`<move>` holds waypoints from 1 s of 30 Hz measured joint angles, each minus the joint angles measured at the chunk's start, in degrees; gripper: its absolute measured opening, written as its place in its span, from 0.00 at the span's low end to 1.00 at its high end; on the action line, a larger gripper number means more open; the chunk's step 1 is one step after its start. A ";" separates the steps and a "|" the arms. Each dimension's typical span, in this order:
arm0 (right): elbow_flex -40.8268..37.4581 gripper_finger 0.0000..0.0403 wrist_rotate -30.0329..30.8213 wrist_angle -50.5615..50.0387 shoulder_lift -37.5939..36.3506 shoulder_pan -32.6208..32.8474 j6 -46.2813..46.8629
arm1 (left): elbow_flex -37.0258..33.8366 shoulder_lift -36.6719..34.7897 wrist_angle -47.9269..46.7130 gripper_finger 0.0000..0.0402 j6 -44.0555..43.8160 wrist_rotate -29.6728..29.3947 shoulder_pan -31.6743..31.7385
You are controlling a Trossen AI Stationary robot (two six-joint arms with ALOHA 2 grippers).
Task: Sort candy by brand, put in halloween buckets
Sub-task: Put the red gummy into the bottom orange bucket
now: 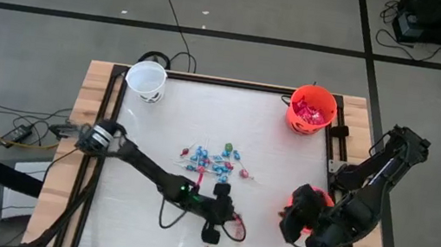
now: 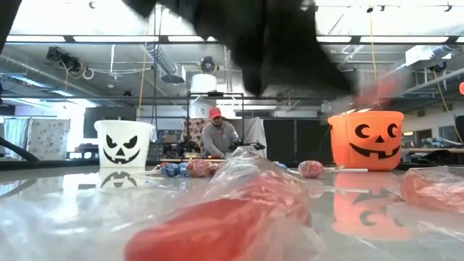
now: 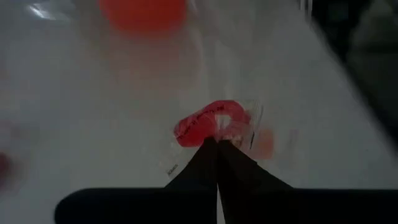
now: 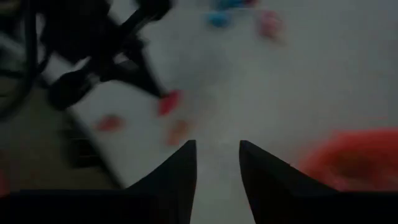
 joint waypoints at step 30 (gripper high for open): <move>-2.33 0.05 4.31 28.34 0.36 -6.96 -15.81 | 12.78 -8.79 -8.98 0.05 15.02 -9.51 -1.40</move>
